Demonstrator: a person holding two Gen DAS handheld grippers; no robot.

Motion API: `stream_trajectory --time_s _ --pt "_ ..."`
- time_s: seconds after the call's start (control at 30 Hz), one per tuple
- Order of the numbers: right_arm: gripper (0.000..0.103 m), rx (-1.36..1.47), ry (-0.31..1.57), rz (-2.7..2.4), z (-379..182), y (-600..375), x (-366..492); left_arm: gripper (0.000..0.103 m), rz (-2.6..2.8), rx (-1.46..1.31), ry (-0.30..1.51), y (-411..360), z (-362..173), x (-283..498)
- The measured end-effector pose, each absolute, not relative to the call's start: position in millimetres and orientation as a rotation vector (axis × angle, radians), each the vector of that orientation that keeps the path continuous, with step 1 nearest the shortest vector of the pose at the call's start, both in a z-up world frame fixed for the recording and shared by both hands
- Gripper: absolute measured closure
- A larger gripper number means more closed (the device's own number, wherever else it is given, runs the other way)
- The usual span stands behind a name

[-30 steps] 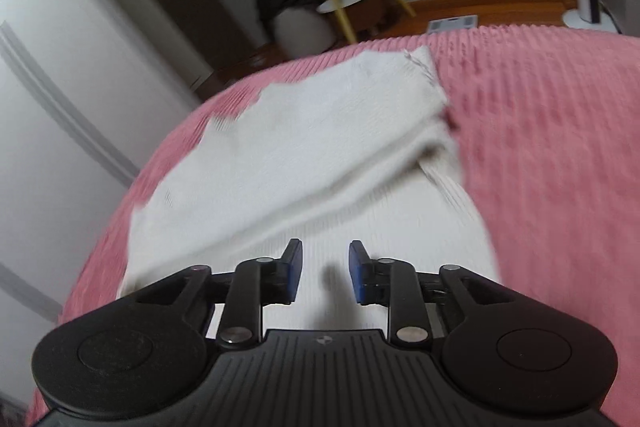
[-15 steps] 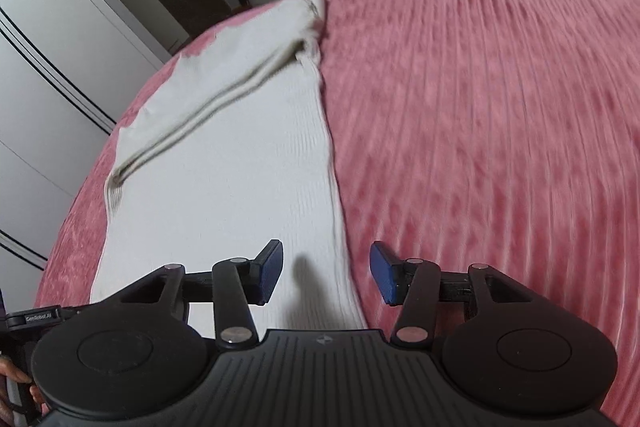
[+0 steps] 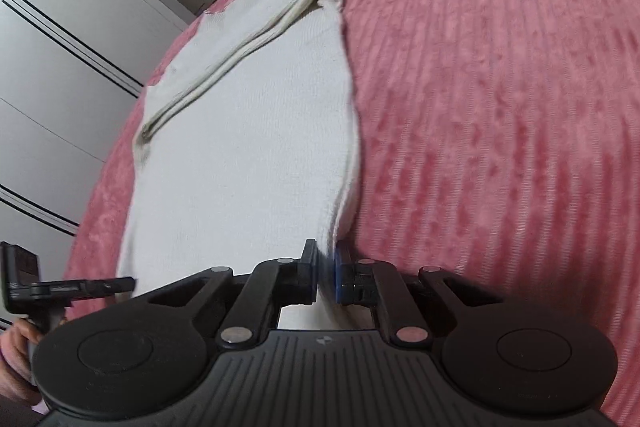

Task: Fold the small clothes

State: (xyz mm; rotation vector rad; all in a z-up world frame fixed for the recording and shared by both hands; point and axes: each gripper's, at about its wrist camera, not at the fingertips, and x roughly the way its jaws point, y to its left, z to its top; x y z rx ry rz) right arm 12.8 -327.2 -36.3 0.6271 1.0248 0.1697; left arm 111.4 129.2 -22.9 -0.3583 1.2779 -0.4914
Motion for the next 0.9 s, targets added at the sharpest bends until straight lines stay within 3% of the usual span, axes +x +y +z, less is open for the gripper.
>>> stream_trajectory --time_s 0.37,0.53,0.57,0.63,0.67,0.7,0.77,0.9 --pt "0.096 0.934 0.875 0.281 -3 -323 86 0.092 -0.508 -0.598 1.093 131 31 169" --pt "0.095 0.946 0.794 0.17 -1 -328 130 0.091 -0.302 -0.626 1.036 147 24 200" --pt "0.091 0.941 0.79 0.136 -4 -331 139 0.089 -0.262 -0.634 1.039 152 19 204" --pt "0.086 0.955 0.786 0.084 -10 -337 150 0.078 -0.185 -0.669 1.039 167 10 206" --pt "0.075 0.934 0.783 0.068 -11 -339 153 0.069 -0.163 -0.668 1.027 174 8 207" --pt "0.072 0.887 0.779 0.053 -10 -342 154 0.064 -0.156 -0.648 1.017 178 8 206" --pt "0.068 0.729 0.768 0.043 -5 -339 153 0.048 -0.192 -0.579 0.984 180 10 201" --pt "0.068 0.446 0.806 0.092 -5 -324 158 0.029 -0.314 -0.332 0.944 160 13 190"
